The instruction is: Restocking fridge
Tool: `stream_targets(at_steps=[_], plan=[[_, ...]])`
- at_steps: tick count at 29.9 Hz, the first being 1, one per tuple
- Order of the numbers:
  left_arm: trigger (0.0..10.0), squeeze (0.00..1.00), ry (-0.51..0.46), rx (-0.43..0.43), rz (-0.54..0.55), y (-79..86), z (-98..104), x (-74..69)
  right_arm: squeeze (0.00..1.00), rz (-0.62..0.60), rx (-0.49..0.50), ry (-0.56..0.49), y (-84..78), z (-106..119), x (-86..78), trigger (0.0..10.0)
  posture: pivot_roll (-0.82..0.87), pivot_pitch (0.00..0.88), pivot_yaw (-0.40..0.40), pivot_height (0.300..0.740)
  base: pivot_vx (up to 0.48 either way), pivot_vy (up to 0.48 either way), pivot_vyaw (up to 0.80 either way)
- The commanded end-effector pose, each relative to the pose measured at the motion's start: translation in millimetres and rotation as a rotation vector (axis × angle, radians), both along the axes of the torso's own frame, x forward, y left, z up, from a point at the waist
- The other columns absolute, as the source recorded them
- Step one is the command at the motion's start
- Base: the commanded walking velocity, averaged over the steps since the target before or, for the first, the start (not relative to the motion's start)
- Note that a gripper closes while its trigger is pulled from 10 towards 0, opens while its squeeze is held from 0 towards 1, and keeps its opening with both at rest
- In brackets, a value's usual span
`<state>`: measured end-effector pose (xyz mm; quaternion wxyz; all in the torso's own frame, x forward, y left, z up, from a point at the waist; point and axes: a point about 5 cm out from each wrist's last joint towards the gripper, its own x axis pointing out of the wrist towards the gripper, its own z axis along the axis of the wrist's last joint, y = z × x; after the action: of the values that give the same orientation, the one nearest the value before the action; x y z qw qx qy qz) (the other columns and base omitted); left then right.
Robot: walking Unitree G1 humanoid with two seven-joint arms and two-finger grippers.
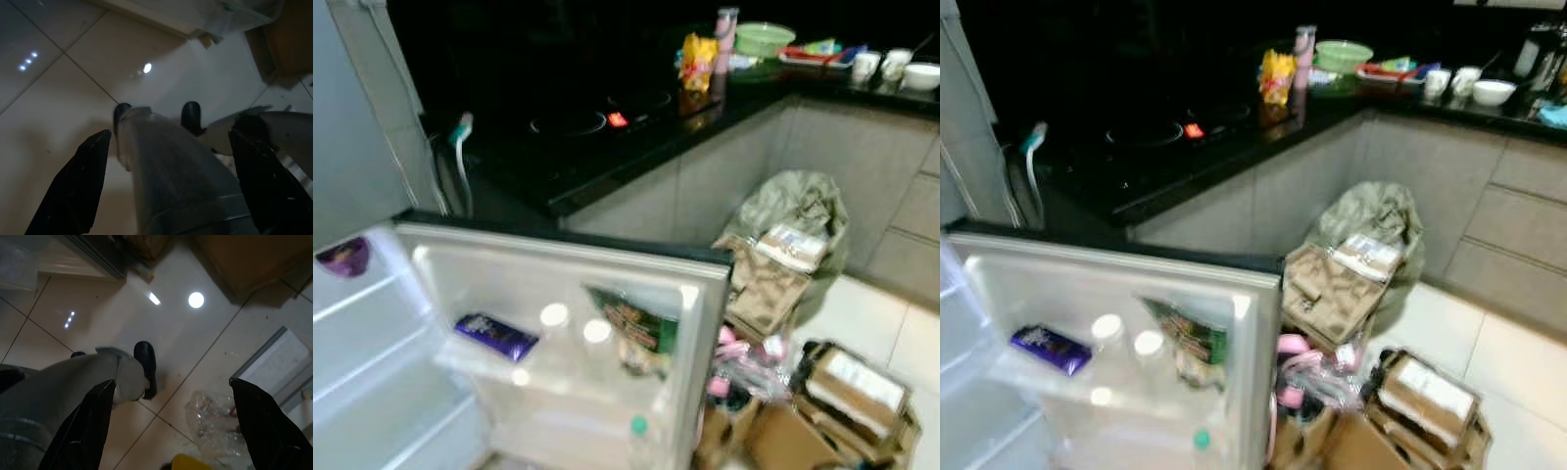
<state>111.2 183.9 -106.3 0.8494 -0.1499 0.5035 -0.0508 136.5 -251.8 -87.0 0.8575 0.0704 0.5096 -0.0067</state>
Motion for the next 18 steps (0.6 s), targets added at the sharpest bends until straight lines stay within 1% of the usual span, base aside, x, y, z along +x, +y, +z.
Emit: stream_targets(at_steps=[1,2,6,18], plan=[[10.0,0.00,0.049,-0.005,0.010,-0.6,-3.7,-11.7,0.00,0.005,0.039,0.000,2.7,-0.8,-2.1,10.0,-0.12,0.000,-0.008,0.740,0.000,0.000,0.79],[10.0,0.00,0.051,-0.005,0.023,0.1,-3.8,-12.0,0.00,0.016,0.058,-0.001,4.6,-1.0,-2.2,10.0,-0.12,0.000,-0.009,0.740,0.000,0.000,0.78],[10.0,0.00,0.056,0.003,0.039,1.5,-4.0,-12.3,0.00,0.031,0.073,-0.003,6.3,-1.0,-1.8,10.0,-0.12,0.000,-0.010,0.740,0.000,0.000,0.78],[10.0,0.00,0.060,-0.011,0.033,-1.3,-4.3,-12.5,0.00,0.031,0.097,-0.022,3.6,1.3,-0.1,10.0,-0.12,0.000,-0.010,0.740,0.000,0.000,0.78]])
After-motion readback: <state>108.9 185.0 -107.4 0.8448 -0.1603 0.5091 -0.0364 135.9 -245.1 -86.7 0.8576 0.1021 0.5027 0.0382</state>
